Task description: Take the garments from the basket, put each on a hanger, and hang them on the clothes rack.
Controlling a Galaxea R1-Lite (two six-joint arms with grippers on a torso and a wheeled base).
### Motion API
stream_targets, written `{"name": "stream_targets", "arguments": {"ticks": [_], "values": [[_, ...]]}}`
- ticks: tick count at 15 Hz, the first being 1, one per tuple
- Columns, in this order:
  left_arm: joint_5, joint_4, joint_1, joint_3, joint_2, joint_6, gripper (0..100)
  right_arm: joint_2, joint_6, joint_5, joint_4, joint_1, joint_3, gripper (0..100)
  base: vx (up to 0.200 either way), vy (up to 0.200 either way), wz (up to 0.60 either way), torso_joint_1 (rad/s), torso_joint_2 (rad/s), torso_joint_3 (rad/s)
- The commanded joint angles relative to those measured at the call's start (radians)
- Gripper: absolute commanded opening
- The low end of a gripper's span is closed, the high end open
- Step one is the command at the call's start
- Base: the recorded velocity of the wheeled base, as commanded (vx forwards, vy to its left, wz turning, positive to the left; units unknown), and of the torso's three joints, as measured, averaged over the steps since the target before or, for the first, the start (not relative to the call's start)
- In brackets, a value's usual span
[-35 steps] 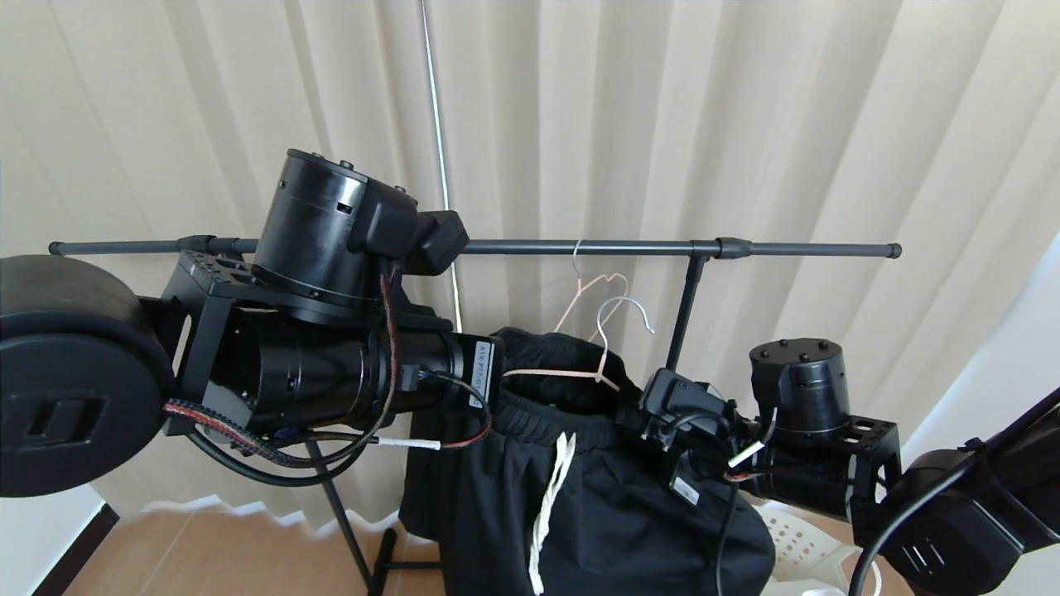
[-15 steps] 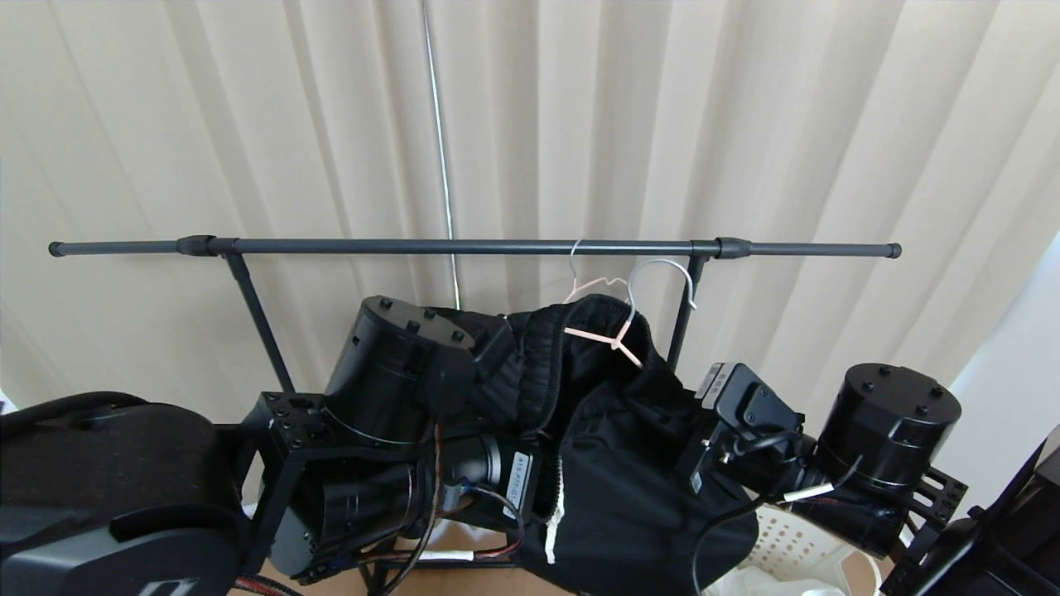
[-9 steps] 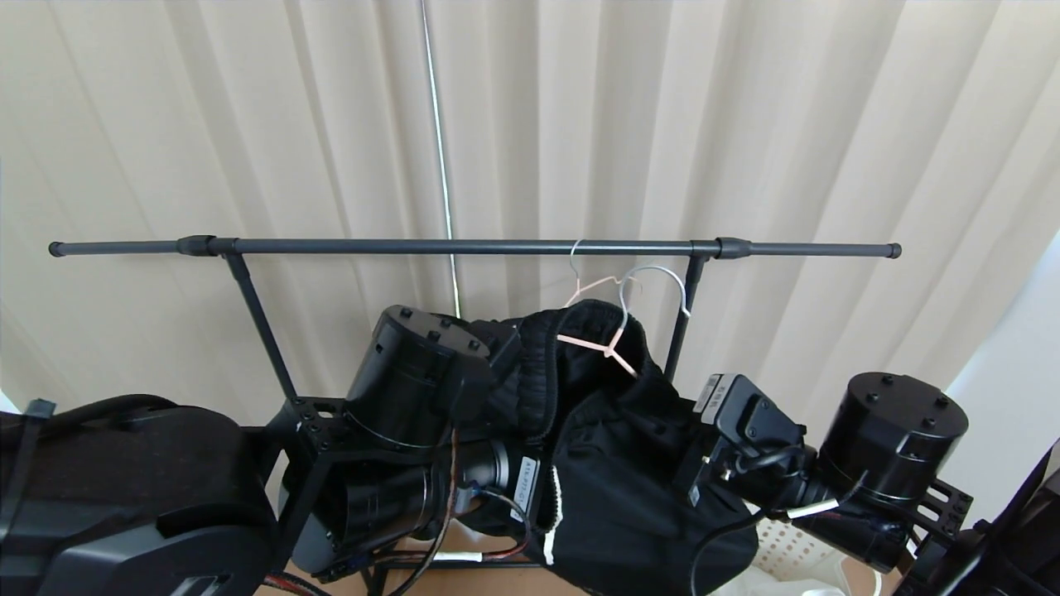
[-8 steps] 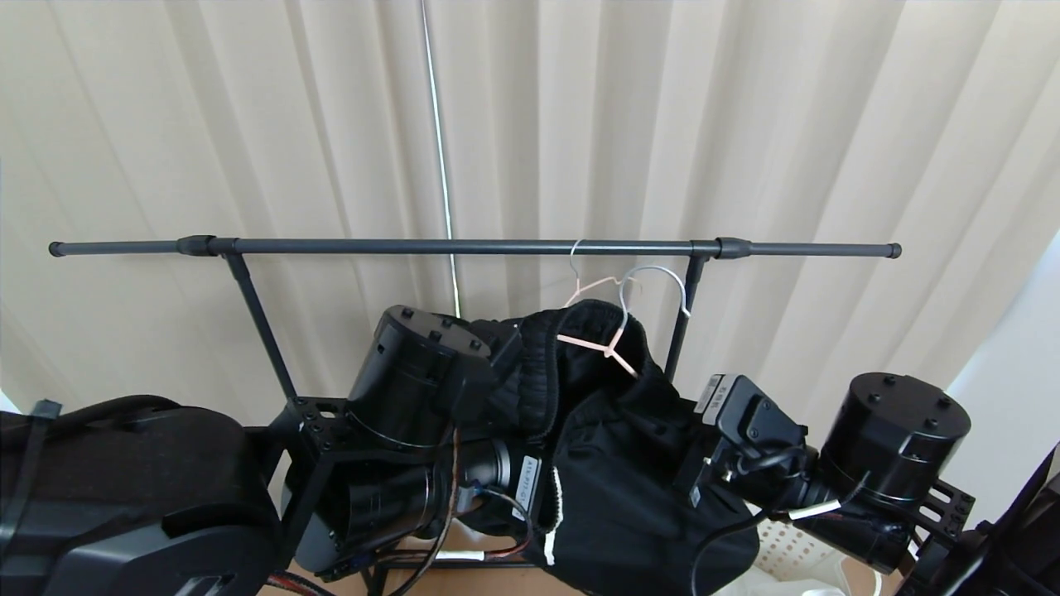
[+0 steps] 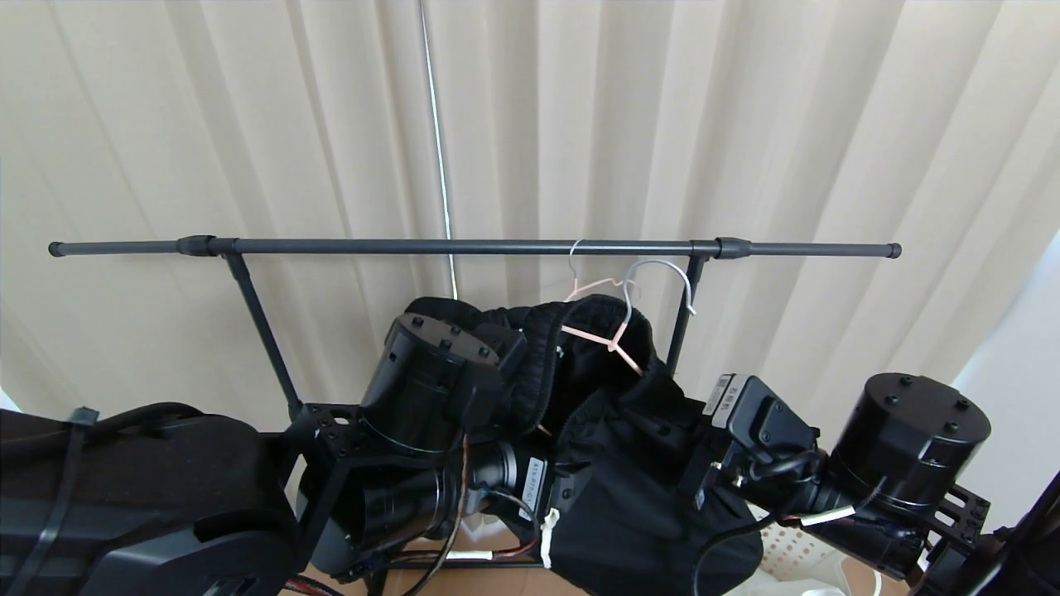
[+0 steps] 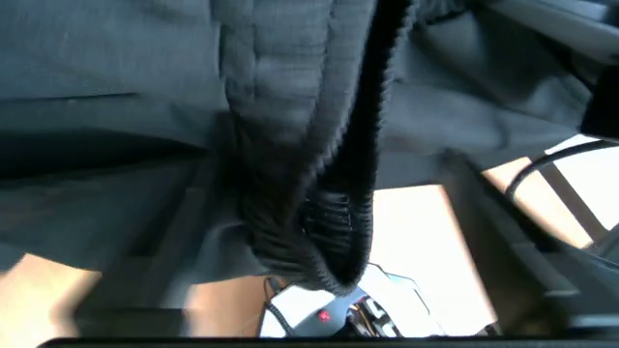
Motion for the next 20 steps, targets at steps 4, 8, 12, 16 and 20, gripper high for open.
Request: {"name": "stream_targets", "arguments": {"ticks": [4,8,12,16,20], "values": [[0.057,-0.03,-0.03,0.11,-0.137,0.029,100,0.01,-0.001,0.018,0.002,-0.004,-0.003,0,0.0,0.0,0.0,0.0,0.0,0.0],[0.056,-0.053,0.03,0.291,-0.387,0.12,100,0.027,-0.001,0.103,0.002,-0.042,0.0,0,0.0,0.0,0.0,0.0,0.0,0.0],[0.023,-0.025,0.209,0.245,-0.513,0.41,100,0.015,-0.016,0.209,0.015,-0.104,-0.037,0,0.0,0.0,0.0,0.0,0.0,0.0],[-0.147,0.148,0.292,0.118,-0.511,0.519,100,-0.017,-0.037,0.275,0.071,-0.113,-0.037,0,0.0,0.0,0.0,0.0,0.0,0.0],[-0.44,0.457,0.455,-0.058,-0.479,0.786,100,-0.01,-0.08,0.366,0.075,-0.113,0.028,0,0.0,0.0,0.0,0.0,0.0,0.0]]}}
